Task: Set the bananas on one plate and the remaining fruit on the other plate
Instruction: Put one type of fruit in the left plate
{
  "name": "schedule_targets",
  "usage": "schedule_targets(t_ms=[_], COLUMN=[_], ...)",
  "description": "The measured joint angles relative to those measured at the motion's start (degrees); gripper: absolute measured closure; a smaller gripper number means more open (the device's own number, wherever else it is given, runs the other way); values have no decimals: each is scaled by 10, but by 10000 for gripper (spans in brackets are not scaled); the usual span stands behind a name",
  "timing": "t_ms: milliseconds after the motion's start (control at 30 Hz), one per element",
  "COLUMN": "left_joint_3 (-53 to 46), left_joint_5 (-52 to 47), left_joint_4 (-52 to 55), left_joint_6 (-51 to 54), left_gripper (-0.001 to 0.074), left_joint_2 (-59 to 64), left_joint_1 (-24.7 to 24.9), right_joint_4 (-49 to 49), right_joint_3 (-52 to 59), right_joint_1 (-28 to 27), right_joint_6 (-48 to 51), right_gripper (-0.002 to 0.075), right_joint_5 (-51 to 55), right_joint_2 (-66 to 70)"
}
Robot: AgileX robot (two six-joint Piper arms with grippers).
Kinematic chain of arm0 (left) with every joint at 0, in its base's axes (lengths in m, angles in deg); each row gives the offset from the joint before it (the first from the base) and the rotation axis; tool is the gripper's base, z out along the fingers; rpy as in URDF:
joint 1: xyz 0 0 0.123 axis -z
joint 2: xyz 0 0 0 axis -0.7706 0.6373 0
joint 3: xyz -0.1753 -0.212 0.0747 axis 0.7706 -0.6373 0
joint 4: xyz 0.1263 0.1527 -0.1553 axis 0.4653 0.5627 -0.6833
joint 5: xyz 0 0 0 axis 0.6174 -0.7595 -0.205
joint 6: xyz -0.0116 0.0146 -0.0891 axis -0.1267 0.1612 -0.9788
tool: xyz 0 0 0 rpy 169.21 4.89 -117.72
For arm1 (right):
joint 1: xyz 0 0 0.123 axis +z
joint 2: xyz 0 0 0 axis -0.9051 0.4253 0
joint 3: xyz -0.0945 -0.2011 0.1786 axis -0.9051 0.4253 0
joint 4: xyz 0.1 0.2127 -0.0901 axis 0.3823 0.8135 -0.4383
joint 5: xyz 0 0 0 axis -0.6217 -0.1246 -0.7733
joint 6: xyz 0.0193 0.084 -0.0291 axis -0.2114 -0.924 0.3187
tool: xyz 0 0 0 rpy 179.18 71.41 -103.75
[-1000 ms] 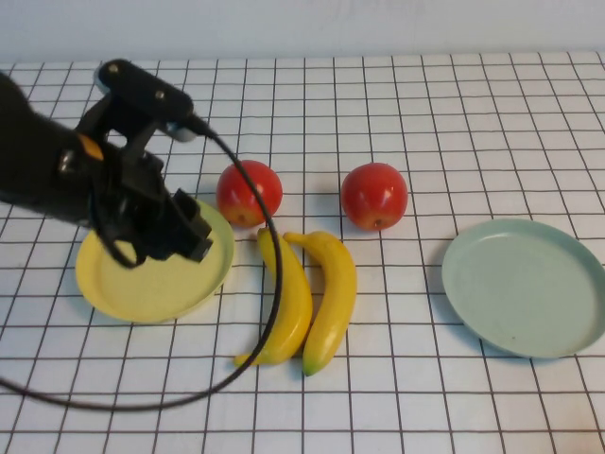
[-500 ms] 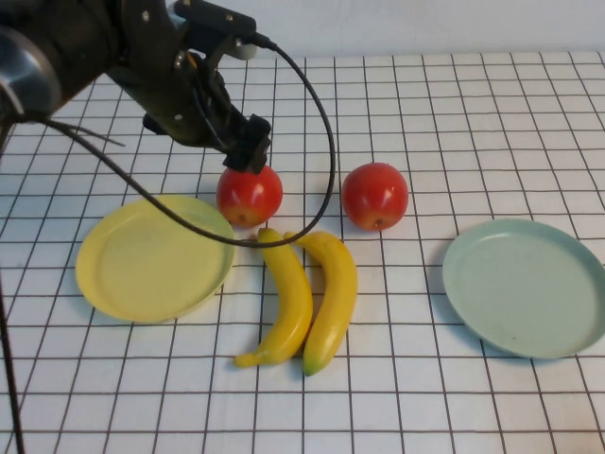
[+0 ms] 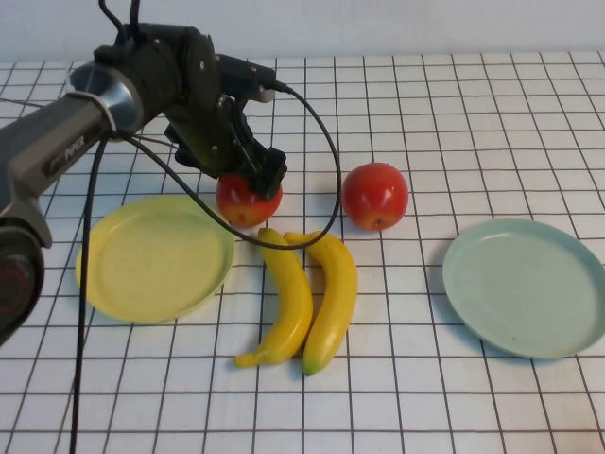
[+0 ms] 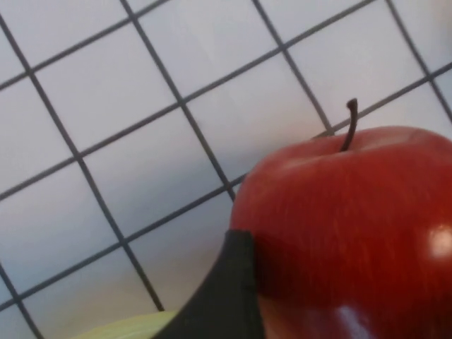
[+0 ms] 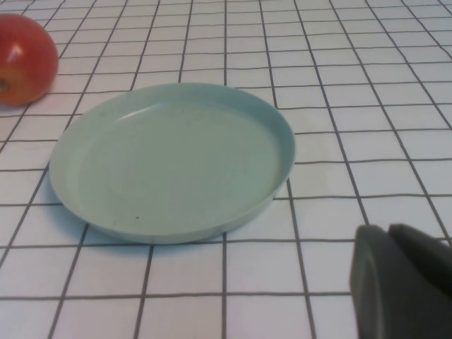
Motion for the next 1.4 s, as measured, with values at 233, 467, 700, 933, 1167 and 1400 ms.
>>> schedule_targets(t_ms=[233,467,700,933,1167,1400], left_joint_3=[7,18,81,129,122,-105], left_joint_5=[12,9,-48,-105,-154,-88], left_joint_4=[-8,-10,13,42,79,90], left_joint_6=[-3,-5,-23,-38,-58,-67], left_gripper=[66,66,90,105,106,106], left_joint_2=[10,16,31,20,-38,-157], left_joint_1=[-7,-8,-8,-8,-8,-10], right_joint_4=[0,0,0,0,0,0], right_joint_3=[0,0,0,0,0,0], right_joint_1=[0,0,0,0,0,0], right_joint_6=[0,0,0,0,0,0], right_gripper=[743,743,743,743,743,743], right_joint_5=[0,0,0,0,0,0], right_joint_2=[0,0,0,0,0,0])
